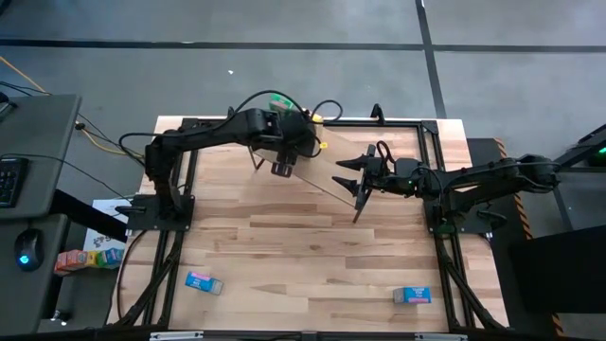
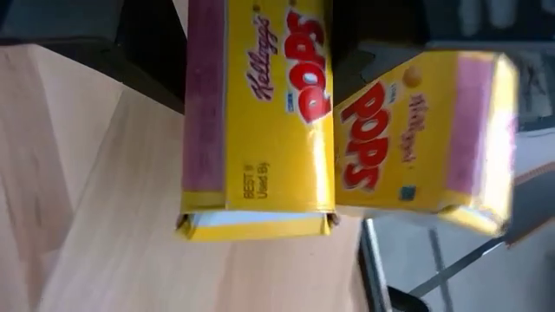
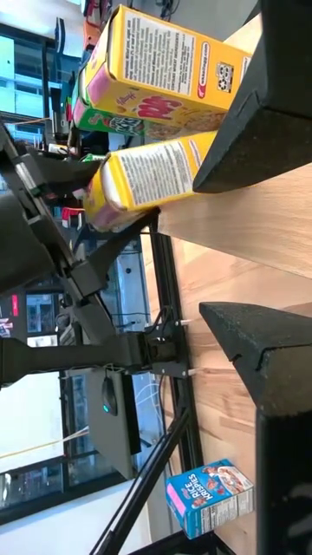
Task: Stack cereal on shelf
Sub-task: Put the yellow cereal box on the shelf aligned with the other yellow cereal box
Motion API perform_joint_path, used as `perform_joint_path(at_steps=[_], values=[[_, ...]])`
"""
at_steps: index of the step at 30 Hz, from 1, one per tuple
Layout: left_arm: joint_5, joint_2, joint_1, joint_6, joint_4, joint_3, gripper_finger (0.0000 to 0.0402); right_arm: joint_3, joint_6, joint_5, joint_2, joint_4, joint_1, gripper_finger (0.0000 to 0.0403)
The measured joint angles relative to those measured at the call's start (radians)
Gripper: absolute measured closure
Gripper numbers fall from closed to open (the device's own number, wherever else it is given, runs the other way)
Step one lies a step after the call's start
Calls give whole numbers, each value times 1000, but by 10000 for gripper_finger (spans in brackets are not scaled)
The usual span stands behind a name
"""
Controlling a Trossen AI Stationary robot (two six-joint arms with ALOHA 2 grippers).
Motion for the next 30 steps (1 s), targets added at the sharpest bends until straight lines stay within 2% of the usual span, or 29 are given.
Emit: perform_joint_path(at_steps=[17,30], values=[[-26,-35,0,-11,1,22,201,0,0,0,0,0,0,194],[20,-37,1,-64,-21,63,202,0,-1,0,0,1,0,194]])
